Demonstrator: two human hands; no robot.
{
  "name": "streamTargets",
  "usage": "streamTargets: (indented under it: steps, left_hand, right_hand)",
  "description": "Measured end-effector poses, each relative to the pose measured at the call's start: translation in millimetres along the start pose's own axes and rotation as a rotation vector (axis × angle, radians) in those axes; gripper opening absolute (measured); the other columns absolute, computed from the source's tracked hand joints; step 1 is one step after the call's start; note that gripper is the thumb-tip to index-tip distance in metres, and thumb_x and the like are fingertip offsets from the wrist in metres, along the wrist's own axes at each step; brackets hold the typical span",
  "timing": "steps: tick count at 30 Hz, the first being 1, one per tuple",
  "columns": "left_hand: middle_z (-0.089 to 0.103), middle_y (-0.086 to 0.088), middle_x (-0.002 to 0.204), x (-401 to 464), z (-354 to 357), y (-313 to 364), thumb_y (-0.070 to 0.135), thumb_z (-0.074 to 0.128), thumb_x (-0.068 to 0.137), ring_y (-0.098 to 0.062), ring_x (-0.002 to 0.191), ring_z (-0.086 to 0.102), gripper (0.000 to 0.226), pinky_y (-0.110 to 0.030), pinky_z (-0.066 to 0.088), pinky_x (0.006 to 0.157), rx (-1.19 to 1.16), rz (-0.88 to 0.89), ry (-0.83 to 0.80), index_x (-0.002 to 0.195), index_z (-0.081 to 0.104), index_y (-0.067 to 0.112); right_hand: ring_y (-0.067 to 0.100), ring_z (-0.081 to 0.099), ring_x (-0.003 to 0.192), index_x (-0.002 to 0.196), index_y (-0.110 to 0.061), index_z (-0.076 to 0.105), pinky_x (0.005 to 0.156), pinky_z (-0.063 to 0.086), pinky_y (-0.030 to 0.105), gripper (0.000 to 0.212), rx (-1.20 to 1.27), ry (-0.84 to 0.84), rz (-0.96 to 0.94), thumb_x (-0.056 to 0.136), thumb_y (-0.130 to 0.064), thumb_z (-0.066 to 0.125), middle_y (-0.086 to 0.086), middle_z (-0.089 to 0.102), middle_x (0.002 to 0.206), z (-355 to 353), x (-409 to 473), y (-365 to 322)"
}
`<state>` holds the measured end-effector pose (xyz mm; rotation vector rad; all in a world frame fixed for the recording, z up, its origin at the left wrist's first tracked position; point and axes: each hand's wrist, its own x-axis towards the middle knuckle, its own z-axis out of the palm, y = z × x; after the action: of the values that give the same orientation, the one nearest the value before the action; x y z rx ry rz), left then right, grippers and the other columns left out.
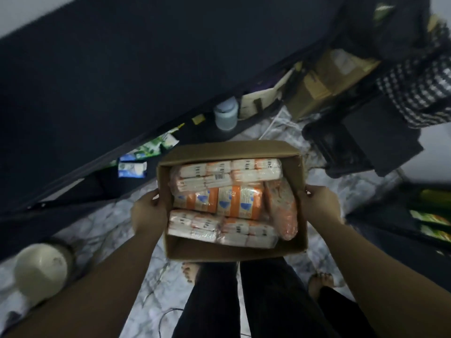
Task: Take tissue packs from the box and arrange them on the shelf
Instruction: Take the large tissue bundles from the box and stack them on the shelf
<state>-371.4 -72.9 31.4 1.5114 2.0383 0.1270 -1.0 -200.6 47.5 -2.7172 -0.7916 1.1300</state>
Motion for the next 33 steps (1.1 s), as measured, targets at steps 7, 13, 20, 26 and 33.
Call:
streamTargets:
  steps: [7,13,20,26,33]
  left_hand:
    - [0.078,-0.015,0.100,-26.8,-33.2,-109.3,0.044,0.058,0.102,-0.040,0.098,0.069,0.034,-0.035,0.040,0.072,-0.045,-0.184,0.091,0.101,0.079,0.018]
    - [0.077,-0.012,0.091,-34.6,-40.8,-172.9,0.055,0.052,0.101,-0.033,0.085,0.067,0.042,-0.035,0.041,0.071,-0.094,-0.325,0.118,0.089,0.078,0.023]
    - [0.077,-0.014,0.091,-14.8,-24.1,-234.4,0.053,0.055,0.101,-0.033,0.082,0.065,0.043,-0.035,0.041,0.070,-0.084,-0.362,0.130,0.091,0.079,0.018]
    - [0.077,-0.016,0.100,9.6,-3.7,-264.0,0.052,0.055,0.099,-0.038,0.096,0.069,0.042,-0.034,0.040,0.071,-0.081,-0.367,0.123,0.095,0.079,0.017]
    - [0.078,-0.008,0.096,13.5,-10.5,-270.1,0.063,0.048,0.096,-0.035,0.094,0.071,0.049,-0.034,0.042,0.070,-0.054,-0.323,0.027,0.090,0.072,0.020]
  right_hand:
    - [0.020,0.061,0.070,0.067,-0.029,0.060,0.059,0.042,0.030,0.033,-0.151,-0.044,-0.167,0.100,-0.029,0.056,-0.002,0.063,0.069,67.7,-19.4,-62.2]
    - [0.032,0.067,0.086,0.097,-0.020,0.079,0.070,0.049,0.034,0.024,-0.219,-0.073,-0.281,0.099,-0.034,0.060,0.008,0.074,0.088,129.2,-24.2,-95.4]
    - [0.038,0.068,0.100,0.103,-0.018,0.079,0.075,0.047,0.033,0.024,-0.241,-0.065,-0.279,0.096,-0.035,0.063,0.013,0.076,0.101,196.8,-14.8,-105.9]
    - [0.037,0.069,0.101,0.111,-0.023,0.078,0.082,0.055,0.038,0.031,-0.269,-0.016,-0.250,0.095,-0.043,0.060,0.011,0.076,0.106,229.7,-10.5,-112.3]
    - [0.039,0.067,0.109,0.118,-0.022,0.077,0.091,0.056,0.043,0.034,-0.203,0.000,-0.273,0.092,-0.043,0.068,0.015,0.076,0.111,223.8,-27.6,-125.4]
